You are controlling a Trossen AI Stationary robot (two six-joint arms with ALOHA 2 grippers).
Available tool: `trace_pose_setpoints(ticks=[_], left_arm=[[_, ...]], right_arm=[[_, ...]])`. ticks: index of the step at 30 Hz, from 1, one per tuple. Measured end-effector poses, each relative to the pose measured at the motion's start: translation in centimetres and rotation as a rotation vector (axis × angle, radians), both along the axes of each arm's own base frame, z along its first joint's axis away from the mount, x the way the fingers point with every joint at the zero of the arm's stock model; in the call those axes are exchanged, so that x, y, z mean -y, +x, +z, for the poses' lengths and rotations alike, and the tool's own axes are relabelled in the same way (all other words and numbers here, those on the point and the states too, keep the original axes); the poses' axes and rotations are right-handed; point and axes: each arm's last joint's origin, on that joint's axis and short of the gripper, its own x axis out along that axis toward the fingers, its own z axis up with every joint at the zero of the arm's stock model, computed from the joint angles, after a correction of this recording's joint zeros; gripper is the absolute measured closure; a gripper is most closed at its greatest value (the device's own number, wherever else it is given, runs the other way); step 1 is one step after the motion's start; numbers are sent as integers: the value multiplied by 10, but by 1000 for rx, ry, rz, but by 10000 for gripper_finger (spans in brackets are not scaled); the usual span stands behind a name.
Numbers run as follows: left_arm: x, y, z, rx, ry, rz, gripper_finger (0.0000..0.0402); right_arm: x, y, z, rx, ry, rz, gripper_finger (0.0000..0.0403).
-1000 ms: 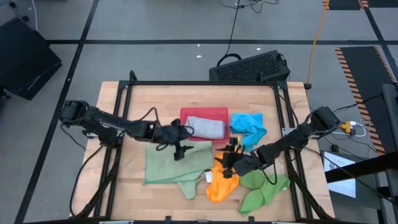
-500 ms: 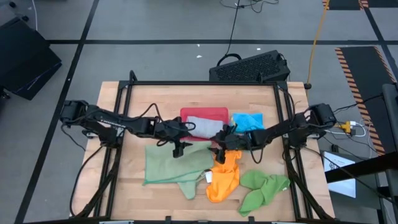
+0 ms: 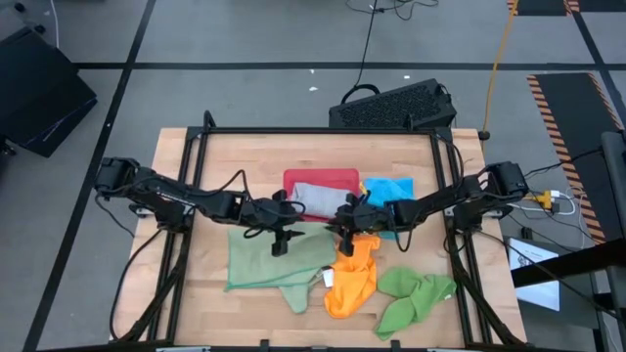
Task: Fold microfiber towels
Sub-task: Fold the light green microfiber cloth
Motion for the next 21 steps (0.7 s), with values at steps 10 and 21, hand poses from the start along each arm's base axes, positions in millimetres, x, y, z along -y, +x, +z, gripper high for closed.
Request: trace_pose_setpoints(ticks=[10, 21], left_arm=[[-6, 1, 1, 19, 24, 52, 220], [-6, 1, 1, 8, 32, -64, 220]], right_arm=[[-1, 15, 27, 98, -153, 87, 396], [-3, 25, 45, 151, -238, 153, 400]])
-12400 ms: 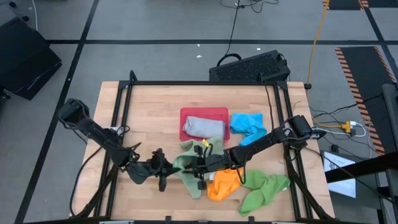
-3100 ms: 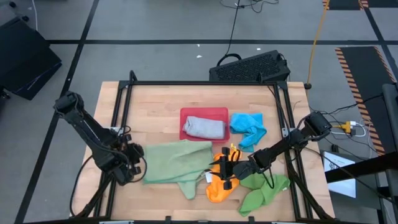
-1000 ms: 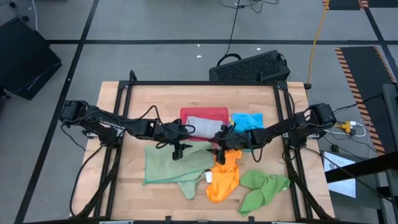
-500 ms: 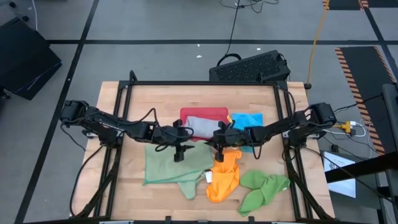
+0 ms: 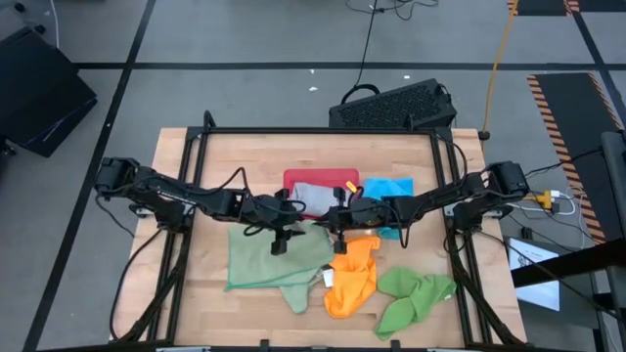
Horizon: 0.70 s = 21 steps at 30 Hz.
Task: Fold microfiber towels
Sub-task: Fold the light green microfiber cloth
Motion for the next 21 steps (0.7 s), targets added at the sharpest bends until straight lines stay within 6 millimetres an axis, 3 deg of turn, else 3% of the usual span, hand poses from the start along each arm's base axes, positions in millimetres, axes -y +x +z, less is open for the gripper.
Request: trace_pose_setpoints(ticks=[4, 10, 14, 21], left_arm=[[-1, 1, 1, 13, 4, 0, 244], [7, -9, 7, -11, 50, 37, 380], [15, -25, 16, -39, 56, 83, 385], [44, -62, 40, -17, 25, 93, 391]], right_arm=[[0, 3, 6, 22, -41, 17, 399], [-1, 5, 11, 38, -59, 23, 396], [-9, 4, 10, 31, -60, 27, 364], [-27, -2, 4, -33, -9, 52, 252]])
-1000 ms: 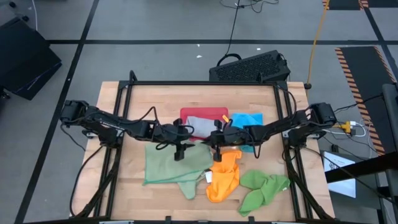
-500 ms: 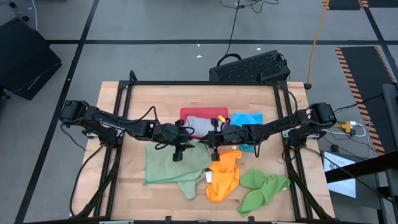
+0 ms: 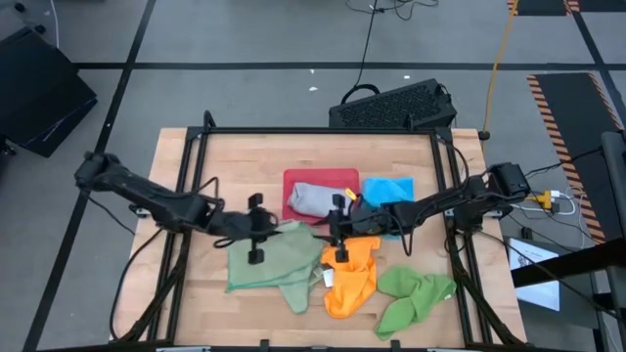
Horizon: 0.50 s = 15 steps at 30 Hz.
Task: Fold microfiber towels
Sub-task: Fold the light green microfiber cloth
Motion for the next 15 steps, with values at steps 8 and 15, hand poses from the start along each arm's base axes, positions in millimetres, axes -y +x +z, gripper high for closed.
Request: trace_pose_setpoints(ticks=[8, 15], left_arm=[[37, -31, 12, 23, 15, -235, 391], [46, -39, 15, 35, 15, -287, 397]], right_arm=[[-25, -11, -10, -59, 96, 29, 204], [-37, -15, -22, -13, 196, 31, 187]])
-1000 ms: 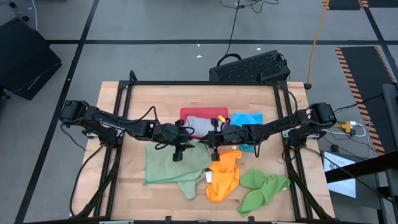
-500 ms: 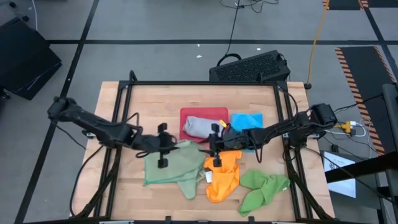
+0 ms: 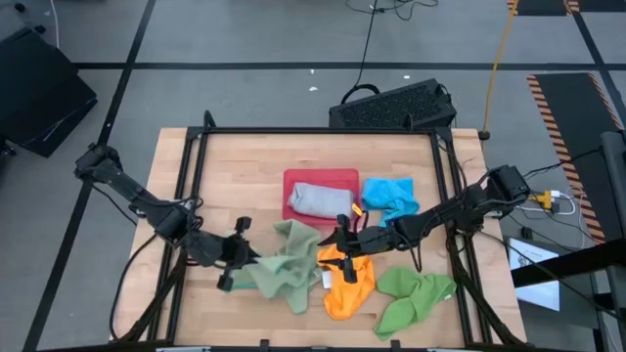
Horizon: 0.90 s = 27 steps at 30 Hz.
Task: Fold microfiber towels
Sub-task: Fold the light green microfiber cloth
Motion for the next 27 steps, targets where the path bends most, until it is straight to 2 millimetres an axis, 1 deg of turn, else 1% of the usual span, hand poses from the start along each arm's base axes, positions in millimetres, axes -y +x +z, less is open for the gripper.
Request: trace_pose_setpoints(ticks=[4, 8, 11, 13, 18, 22, 25, 27], left_arm=[[-4, 2, -1, 2, 18, 26, 388], [-7, 4, -1, 4, 33, 38, 397], [-8, 4, -1, 1, 26, 40, 392], [-8, 4, -1, -2, 22, 44, 388], [-9, 3, -2, -22, 23, 53, 397], [-9, 3, -2, -20, 25, 57, 390], [-9, 4, -2, -14, 28, 57, 396], [-8, 4, -1, -5, 27, 54, 397]], right_arm=[[-7, 7, -21, -11, -2, 13, 188], [-10, 8, -49, -126, -1, -10, 196], [-10, 6, -61, -209, 33, -37, 214], [-11, 1, -68, -285, 44, -48, 232], [-21, -16, -70, -436, 57, -25, 288], [-28, -29, -68, -558, 102, 21, 330], [-31, -38, -65, -601, 101, 5, 351], [-32, -40, -60, -579, 82, -25, 354]])
